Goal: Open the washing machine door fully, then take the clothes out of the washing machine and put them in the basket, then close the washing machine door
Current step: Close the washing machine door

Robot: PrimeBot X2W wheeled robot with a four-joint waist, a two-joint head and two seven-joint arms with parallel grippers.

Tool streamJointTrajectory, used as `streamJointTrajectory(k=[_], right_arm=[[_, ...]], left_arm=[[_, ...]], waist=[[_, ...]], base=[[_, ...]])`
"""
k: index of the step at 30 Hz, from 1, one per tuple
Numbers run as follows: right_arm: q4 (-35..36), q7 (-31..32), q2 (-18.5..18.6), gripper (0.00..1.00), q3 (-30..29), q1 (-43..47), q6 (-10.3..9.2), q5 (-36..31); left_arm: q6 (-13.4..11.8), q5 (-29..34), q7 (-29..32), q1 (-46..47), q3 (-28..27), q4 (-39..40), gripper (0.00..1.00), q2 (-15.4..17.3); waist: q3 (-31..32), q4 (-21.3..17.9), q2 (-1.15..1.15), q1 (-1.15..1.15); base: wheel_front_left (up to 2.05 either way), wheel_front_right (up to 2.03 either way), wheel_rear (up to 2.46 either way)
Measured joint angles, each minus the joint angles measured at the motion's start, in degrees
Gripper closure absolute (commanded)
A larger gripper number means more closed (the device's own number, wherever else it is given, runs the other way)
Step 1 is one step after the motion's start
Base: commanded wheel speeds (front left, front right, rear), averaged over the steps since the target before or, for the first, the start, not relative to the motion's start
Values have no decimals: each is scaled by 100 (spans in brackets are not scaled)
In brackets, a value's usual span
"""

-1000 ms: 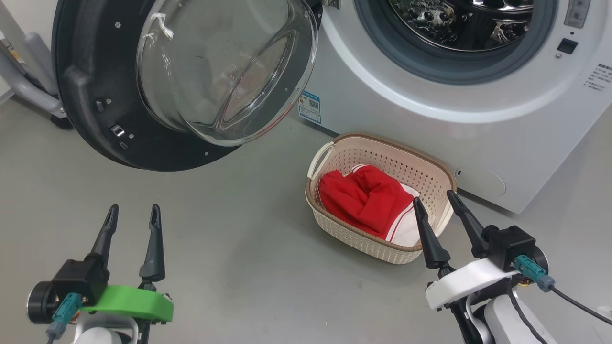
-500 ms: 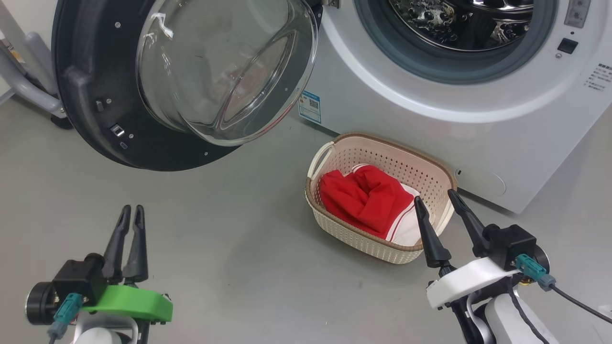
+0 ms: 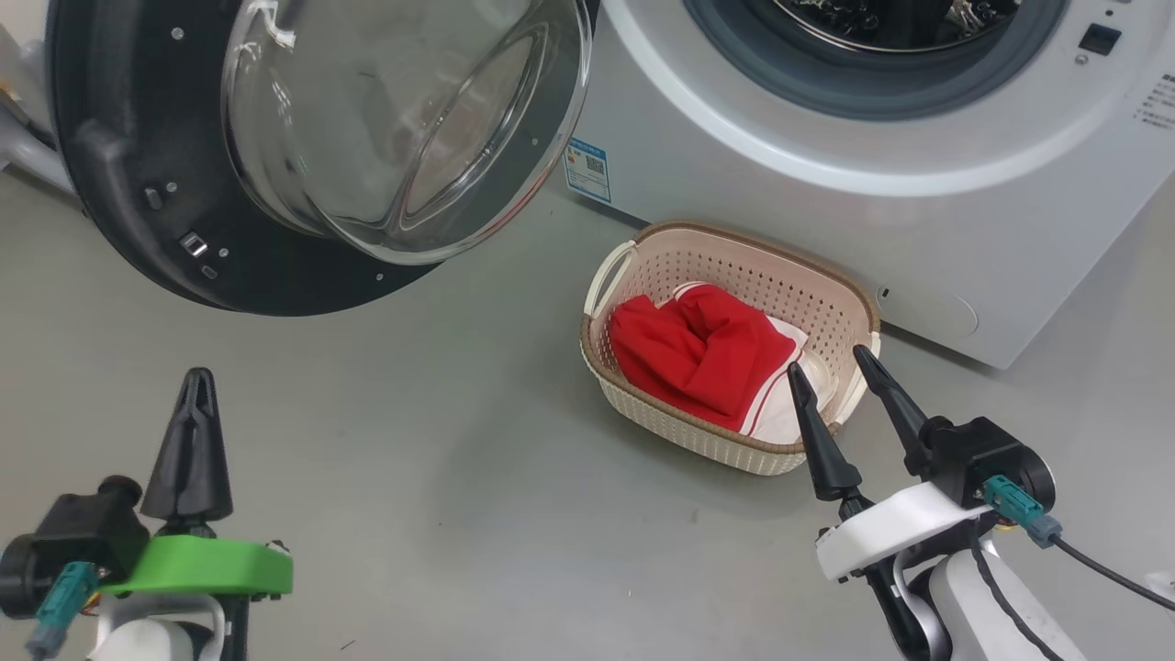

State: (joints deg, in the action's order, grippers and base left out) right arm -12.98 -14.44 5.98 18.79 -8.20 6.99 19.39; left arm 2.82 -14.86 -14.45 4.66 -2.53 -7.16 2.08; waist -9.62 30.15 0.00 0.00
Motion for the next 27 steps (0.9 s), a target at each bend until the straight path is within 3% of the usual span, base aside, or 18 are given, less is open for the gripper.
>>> streamJointTrajectory(k=[5, 14, 20, 24, 27], right_arm=[[86, 110, 179, 0, 20, -85, 0, -172], [286, 281, 346, 0, 35, -377, -1, -299], [342, 355, 475, 0, 31, -559, -1, -344], [347, 355, 490, 0, 40, -660, -1, -397], [343, 356, 497, 0, 54, -660, -1, -397]], left_arm=[[-8, -23, -1, 255, -364, 439, 100, 119], [-7, -21, -27, 1096, -1248, 780, 100, 1134], [13, -283, -19, 1801, -1894, 388, 100, 1864], [101, -628, 201, 2228, -2176, -36, 100, 2143], [158, -1296, 419, 2660, -2376, -432, 100, 2149]], waist=[[-235, -98, 0, 0], [-758, -278, 0, 0], [-1082, -365, 0, 0], [-1228, -430, 0, 0], [-1297, -475, 0, 0]], base=[[0, 0, 0], [0, 0, 0], [0, 0, 0], [0, 0, 0], [0, 0, 0]])
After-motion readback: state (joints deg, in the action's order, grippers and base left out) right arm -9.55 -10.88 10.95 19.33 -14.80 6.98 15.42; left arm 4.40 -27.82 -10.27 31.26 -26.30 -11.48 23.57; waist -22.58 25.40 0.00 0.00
